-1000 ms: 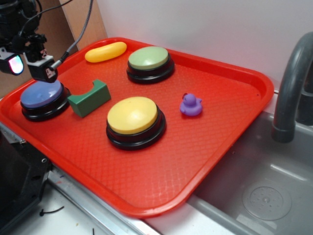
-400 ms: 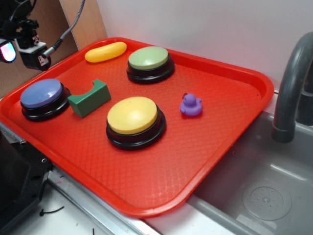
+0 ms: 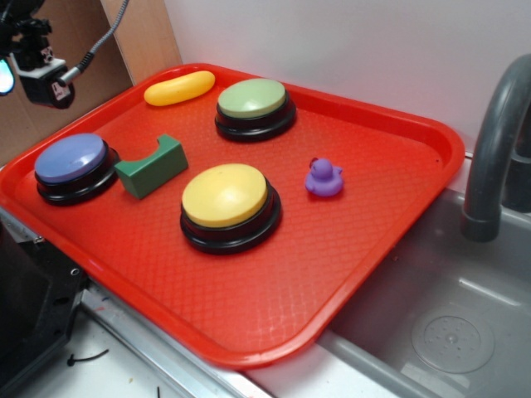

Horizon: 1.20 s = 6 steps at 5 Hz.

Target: Push the purple button.

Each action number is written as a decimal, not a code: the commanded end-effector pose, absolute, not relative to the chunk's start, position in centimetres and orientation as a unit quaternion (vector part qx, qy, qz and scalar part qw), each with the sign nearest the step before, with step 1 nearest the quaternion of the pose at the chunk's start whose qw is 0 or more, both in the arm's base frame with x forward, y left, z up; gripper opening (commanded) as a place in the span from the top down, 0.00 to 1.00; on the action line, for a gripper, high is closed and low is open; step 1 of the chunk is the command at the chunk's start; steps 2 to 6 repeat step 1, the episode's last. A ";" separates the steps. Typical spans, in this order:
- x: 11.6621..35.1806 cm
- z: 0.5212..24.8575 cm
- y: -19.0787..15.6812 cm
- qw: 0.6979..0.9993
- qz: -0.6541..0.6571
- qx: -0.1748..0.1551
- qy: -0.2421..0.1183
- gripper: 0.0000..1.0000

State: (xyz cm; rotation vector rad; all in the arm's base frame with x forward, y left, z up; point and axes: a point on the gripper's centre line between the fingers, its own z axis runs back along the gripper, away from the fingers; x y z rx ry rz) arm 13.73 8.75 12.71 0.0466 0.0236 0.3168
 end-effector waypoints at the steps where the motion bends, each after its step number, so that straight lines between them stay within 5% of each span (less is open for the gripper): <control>1: 13.3 16.2 9.2 0.988 0.153 0.023 -0.015 0.00; 6: 13.3 16.2 9.2 0.988 0.153 0.023 -0.015 0.00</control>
